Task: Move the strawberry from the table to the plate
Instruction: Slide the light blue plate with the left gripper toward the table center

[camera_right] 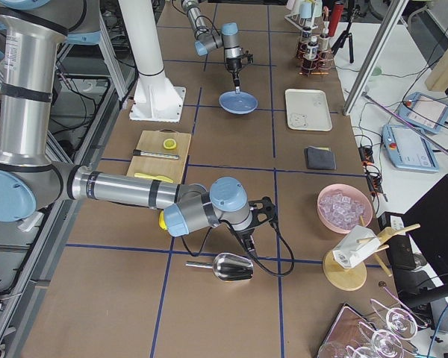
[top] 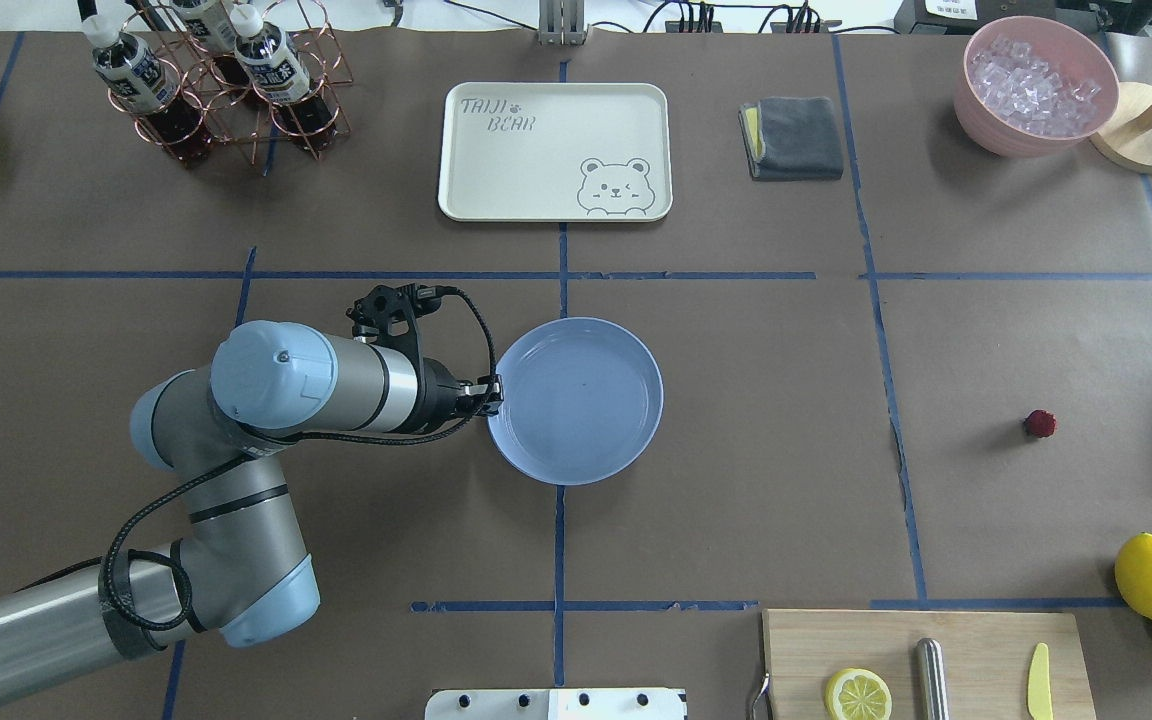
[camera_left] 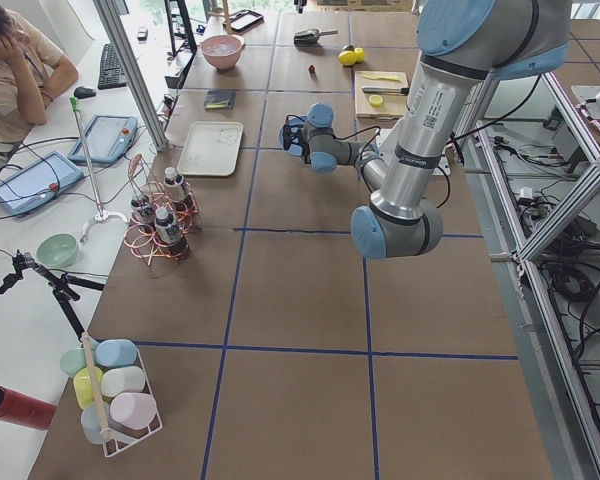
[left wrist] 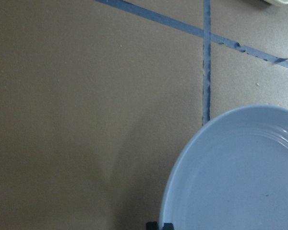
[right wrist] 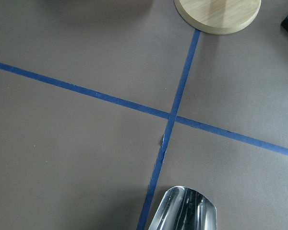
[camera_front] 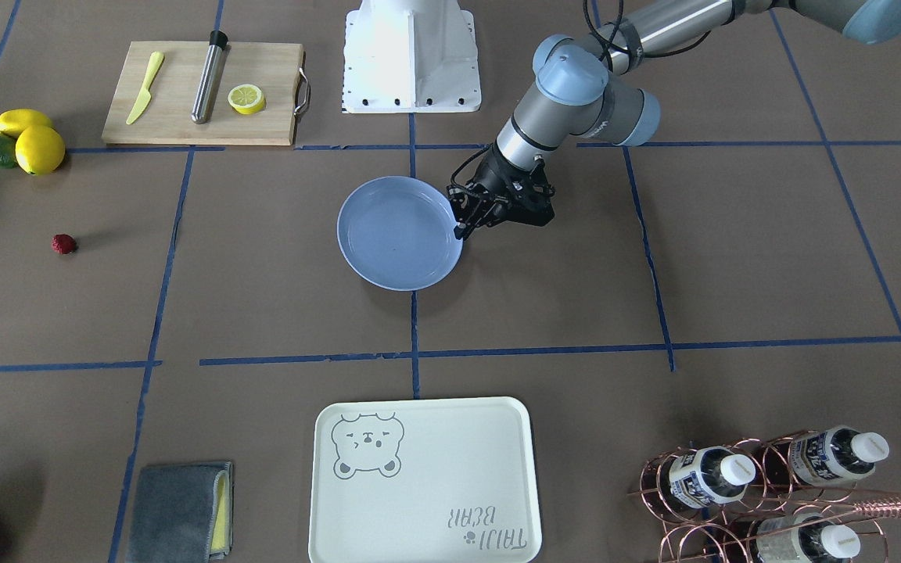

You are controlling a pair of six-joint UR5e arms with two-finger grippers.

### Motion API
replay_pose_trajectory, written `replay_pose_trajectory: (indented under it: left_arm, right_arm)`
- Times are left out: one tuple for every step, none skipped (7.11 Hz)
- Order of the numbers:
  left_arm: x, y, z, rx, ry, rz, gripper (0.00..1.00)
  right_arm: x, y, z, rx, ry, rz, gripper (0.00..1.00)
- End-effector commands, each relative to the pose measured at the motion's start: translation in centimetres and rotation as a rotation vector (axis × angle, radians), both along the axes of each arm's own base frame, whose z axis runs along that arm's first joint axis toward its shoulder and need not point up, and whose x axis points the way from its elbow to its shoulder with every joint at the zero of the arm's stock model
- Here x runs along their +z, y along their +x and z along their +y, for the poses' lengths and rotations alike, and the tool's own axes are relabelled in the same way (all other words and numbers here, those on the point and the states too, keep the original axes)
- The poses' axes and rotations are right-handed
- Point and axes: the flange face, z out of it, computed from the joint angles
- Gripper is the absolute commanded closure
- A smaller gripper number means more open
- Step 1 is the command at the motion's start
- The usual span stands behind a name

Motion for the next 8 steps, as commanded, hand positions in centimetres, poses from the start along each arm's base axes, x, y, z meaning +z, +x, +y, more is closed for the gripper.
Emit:
replay_pose_trajectory:
  left_arm:
    - [0.7, 0.0, -0.1, -0.002, -0.004, -0.011, 1.00]
    - [0.7, 0.1, 0.1, 0.001, -0.004, -0.011, 1.00]
    - [0.8, 0.1, 0.1, 0.003, 0.003, -0.013, 0.96]
    - [0.8, 0.1, 0.1, 0.009, 0.017, -0.016, 0.74]
    - [0.9, 0.0, -0.1, 0.014, 0.039, -0.024, 0.60]
    - [1.0, 0.0, -0.1, 0.023, 0.063, -0.029, 0.49]
    - [1.1, -0.2, -0.2, 0.032, 0.093, -0.039, 0.10]
    - [1.3, -1.3, -1.1, 0.031, 0.136, -0.050, 0.00]
  right_arm:
    - [0.2, 0.0, 0.1, 0.000, -0.003, 0.000, 0.00]
    - [0.1, 0.0, 0.0, 0.000, -0.002, 0.000, 0.00]
    - [0.1, 0.0, 0.0, 0.000, -0.002, 0.000, 0.00]
    - [0.1, 0.0, 0.0, 0.000, -0.002, 0.000, 0.00]
    - [0.1, 0.0, 0.0, 0.000, -0.002, 0.000, 0.00]
    - [0.0, 0.0, 0.0, 0.001, -0.001, 0.000, 0.00]
    - [-0.2, -0.1, -0.1, 0.000, 0.002, -0.001, 0.00]
    - [-0.4, -0.1, -0.2, 0.000, 0.007, -0.002, 0.00]
